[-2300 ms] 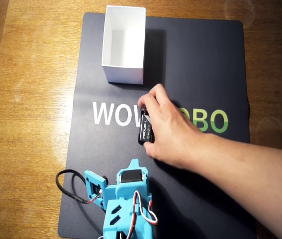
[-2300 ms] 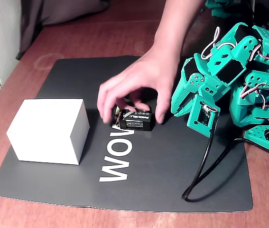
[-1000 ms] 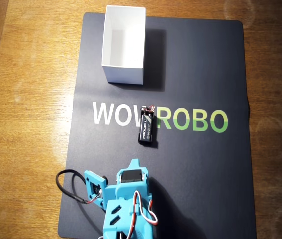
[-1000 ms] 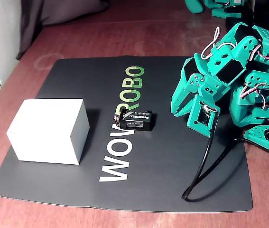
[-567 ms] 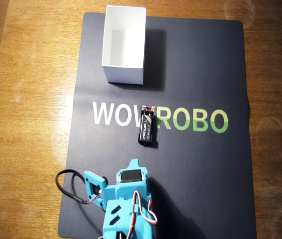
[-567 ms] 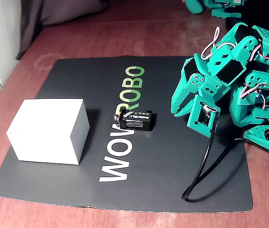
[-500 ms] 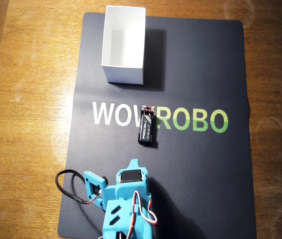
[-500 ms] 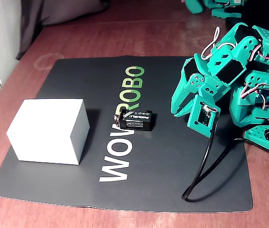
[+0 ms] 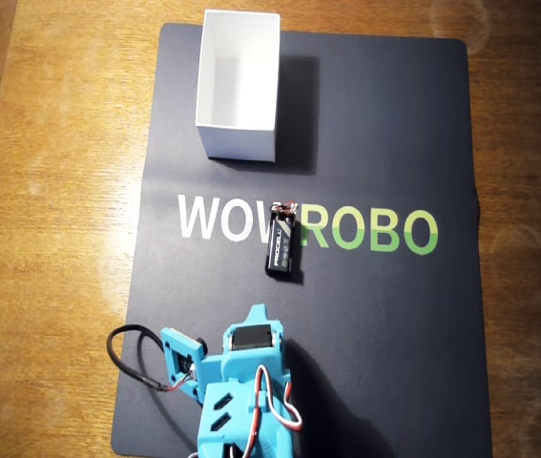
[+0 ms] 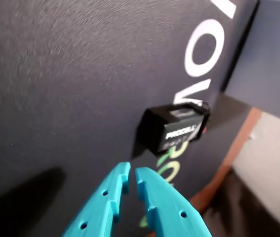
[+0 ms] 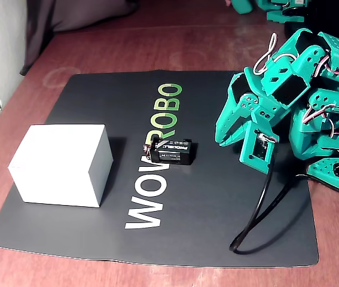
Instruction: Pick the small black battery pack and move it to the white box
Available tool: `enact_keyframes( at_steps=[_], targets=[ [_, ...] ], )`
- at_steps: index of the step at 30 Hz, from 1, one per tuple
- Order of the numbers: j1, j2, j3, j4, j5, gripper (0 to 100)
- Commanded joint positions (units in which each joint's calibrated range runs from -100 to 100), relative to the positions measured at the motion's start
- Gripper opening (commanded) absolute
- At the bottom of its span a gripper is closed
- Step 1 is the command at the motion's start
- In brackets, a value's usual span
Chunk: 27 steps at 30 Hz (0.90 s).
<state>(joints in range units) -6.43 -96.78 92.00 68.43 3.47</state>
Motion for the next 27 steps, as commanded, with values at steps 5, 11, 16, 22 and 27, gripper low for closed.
enact_keyframes(
  at_steps=[5,11,16,22,27],
  targets=[
    [0.27,4.76,-2.61,-5.76,16.83,1],
    [0.39,20.8,-17.03,-5.24,27.47,1],
    [0.86,36.67,-34.81,-4.97,29.54,1],
    [2.85,52.63,-53.5,-1.29,30.3,1],
    [3.32,62.72,-66.92,12.21,42.42,1]
  ],
)
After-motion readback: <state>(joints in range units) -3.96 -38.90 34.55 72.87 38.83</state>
